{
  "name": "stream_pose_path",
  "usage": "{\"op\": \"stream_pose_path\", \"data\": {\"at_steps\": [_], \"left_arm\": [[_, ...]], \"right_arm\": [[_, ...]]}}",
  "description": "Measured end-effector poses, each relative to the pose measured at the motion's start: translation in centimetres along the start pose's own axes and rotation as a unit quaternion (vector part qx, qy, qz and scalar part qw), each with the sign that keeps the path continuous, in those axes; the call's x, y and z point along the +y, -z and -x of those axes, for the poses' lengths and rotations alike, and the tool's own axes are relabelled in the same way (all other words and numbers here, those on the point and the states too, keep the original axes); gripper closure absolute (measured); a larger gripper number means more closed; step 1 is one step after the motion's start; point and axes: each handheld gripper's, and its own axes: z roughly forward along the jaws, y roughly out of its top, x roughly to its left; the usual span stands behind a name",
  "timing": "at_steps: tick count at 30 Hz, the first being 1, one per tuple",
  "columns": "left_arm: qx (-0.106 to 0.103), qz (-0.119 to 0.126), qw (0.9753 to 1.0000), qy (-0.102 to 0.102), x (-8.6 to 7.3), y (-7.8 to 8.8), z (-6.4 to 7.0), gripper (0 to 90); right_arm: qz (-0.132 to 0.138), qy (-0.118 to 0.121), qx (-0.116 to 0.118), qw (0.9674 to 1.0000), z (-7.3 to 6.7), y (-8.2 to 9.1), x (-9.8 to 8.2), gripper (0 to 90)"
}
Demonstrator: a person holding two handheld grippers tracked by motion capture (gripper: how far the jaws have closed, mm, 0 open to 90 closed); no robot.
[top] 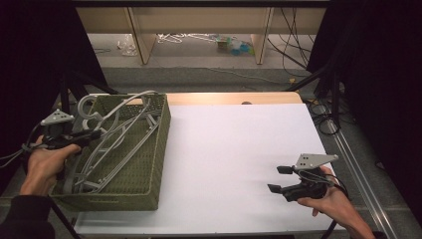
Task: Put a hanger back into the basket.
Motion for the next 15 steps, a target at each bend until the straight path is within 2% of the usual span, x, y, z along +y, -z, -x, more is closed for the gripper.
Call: {"op": "stream_pose_path", "data": {"at_steps": [1,3,6,9,10,14,15], "left_arm": [[-0.006,-0.003,1.0000,-0.006,0.0,-0.1,-0.2,79.3],[-0.005,-0.004,1.0000,-0.002,-0.1,-0.2,-0.1,79.3],[-0.017,-0.012,0.9997,-0.011,-0.5,-0.6,-0.5,79.3],[-0.027,-0.011,0.9996,-0.007,-0.7,-0.9,-0.5,79.3],[-0.029,-0.023,0.9991,-0.023,-0.8,-0.9,-0.7,79.3],[-0.045,-0.022,0.9982,-0.033,-1.0,-0.9,-1.0,79.3],[-0.044,-0.032,0.9981,-0.029,-1.0,-1.3,-0.7,79.2]], "right_arm": [[-0.001,-0.001,0.000,1.0000,0.0,0.0,0.0,28.7],[-0.001,-0.002,0.001,1.0000,0.0,0.0,0.0,28.7],[-0.003,-0.003,0.002,1.0000,0.0,-0.1,0.0,28.7],[-0.002,-0.004,0.003,1.0000,0.0,-0.1,0.0,28.7],[-0.003,-0.003,0.003,1.0000,0.0,-0.2,0.0,28.7],[-0.002,-0.004,0.002,1.0000,0.0,-0.1,0.0,28.7],[-0.002,-0.004,0.002,1.0000,0.0,-0.2,0.0,28.7]]}}
